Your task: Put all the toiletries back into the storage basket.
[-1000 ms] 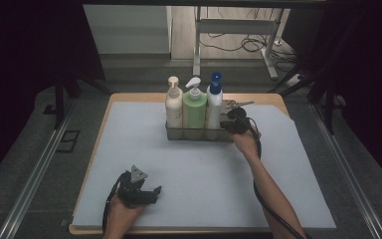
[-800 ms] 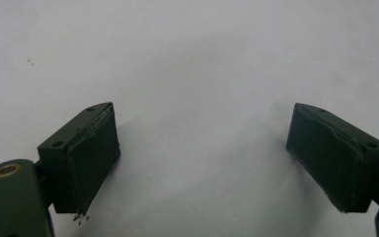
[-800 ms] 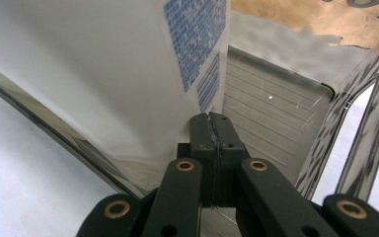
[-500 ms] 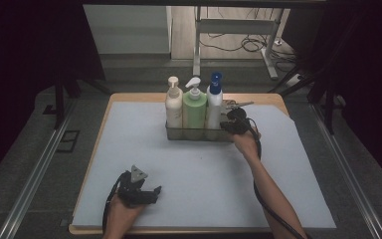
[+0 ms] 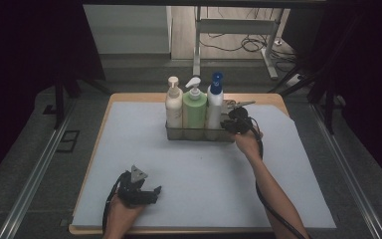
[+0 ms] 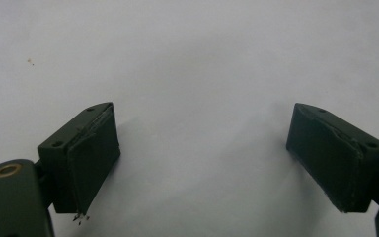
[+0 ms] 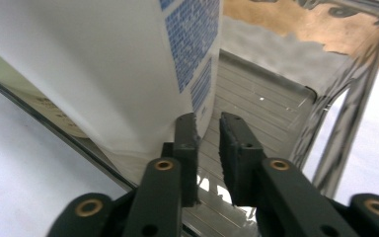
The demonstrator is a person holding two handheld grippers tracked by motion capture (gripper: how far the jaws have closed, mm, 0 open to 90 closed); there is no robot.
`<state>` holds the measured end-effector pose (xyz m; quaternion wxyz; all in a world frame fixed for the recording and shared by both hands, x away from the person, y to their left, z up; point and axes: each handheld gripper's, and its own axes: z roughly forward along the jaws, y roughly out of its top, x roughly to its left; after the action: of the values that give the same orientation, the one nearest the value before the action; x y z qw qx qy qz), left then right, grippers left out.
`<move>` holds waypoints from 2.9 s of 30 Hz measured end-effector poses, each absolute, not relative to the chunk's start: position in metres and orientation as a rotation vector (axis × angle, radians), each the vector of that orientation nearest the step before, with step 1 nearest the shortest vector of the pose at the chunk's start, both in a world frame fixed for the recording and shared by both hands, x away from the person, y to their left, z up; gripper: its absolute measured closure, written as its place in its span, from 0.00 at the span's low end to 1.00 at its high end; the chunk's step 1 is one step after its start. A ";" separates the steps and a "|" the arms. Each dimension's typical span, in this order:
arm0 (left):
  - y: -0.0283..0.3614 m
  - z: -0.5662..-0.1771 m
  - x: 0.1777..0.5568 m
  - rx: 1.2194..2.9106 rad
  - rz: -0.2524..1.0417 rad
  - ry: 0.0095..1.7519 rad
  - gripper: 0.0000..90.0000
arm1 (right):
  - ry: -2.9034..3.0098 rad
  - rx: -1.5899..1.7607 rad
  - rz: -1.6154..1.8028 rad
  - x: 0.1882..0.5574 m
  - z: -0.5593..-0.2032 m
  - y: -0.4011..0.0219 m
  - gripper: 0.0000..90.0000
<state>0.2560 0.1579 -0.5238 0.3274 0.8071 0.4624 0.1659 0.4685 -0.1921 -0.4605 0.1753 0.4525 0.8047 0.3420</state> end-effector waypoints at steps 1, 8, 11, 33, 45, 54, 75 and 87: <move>0.158 -0.524 0.256 2.113 0.434 1.211 0.14 | 2.276 1.279 0.965 0.468 -0.460 -0.193 0.78; 0.158 -0.524 0.256 2.113 0.435 1.211 0.14 | 2.256 1.272 0.979 0.462 -0.453 -0.201 0.59; 0.158 -0.524 0.256 2.113 0.435 1.211 0.14 | 2.257 1.268 0.999 0.459 -0.450 -0.204 0.50; 0.158 -0.524 0.256 2.114 0.436 1.209 0.14 | 2.313 1.126 1.044 0.413 -0.424 -0.227 0.19; 0.158 -0.524 0.256 2.115 0.436 1.210 0.14 | 2.325 1.085 1.037 0.382 -0.427 -0.246 0.13; 0.158 -0.524 0.256 2.113 0.436 1.211 0.14 | 2.334 1.074 0.999 0.361 -0.433 -0.258 0.01; 0.158 -0.524 0.256 2.114 0.438 1.211 0.14 | 2.328 1.122 0.880 0.318 -0.473 -0.288 0.00; 0.158 -0.524 0.256 2.114 0.440 1.210 0.14 | 2.377 1.119 0.919 0.306 -0.505 -0.295 0.00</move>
<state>0.2557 0.1578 -0.5239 0.3272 0.8070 0.4619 0.1680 0.3058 -0.2945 -0.5054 0.1780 0.3955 0.8404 0.3249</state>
